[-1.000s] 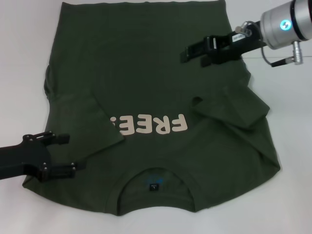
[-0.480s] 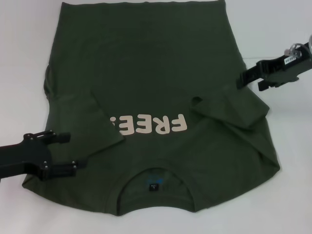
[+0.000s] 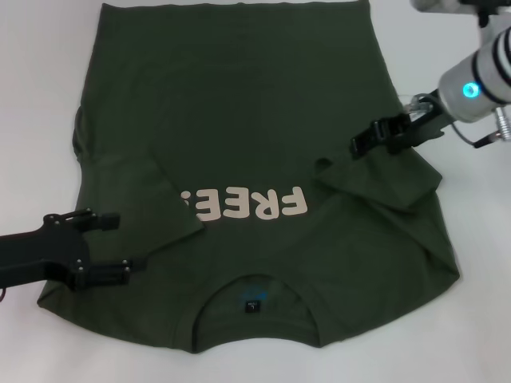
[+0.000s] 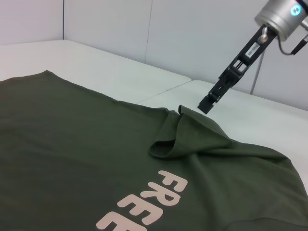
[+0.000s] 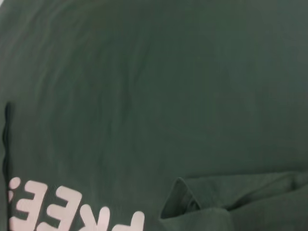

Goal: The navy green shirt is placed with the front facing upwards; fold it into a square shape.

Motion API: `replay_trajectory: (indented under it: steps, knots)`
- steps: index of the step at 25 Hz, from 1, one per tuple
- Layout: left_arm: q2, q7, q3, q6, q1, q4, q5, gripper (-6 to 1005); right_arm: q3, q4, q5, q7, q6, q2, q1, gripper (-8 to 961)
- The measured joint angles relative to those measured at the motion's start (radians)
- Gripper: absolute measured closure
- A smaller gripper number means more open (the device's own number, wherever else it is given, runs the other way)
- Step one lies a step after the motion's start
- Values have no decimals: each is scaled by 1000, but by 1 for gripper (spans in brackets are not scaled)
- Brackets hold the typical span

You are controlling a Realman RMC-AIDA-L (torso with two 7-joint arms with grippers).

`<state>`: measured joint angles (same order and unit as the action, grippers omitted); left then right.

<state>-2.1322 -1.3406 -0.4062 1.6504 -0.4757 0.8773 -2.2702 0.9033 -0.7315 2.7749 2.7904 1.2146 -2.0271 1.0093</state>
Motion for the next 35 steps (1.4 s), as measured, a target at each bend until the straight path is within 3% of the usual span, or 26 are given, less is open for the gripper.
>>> replay_trajectory:
  steps: [6, 18, 35]
  knots:
    - [0, 4, 2, 0, 0, 0, 0, 115, 25, 4, 42, 5, -54, -25, 13, 219]
    - [-2, 6, 6, 0, 1, 0, 0, 115, 136, 45, 51, 13, -162, -42, 1, 219]
    - [-3, 6, 6, -7, 2, -13, 0, 116, 144, 71, 140, 12, -205, -58, 6, 248]
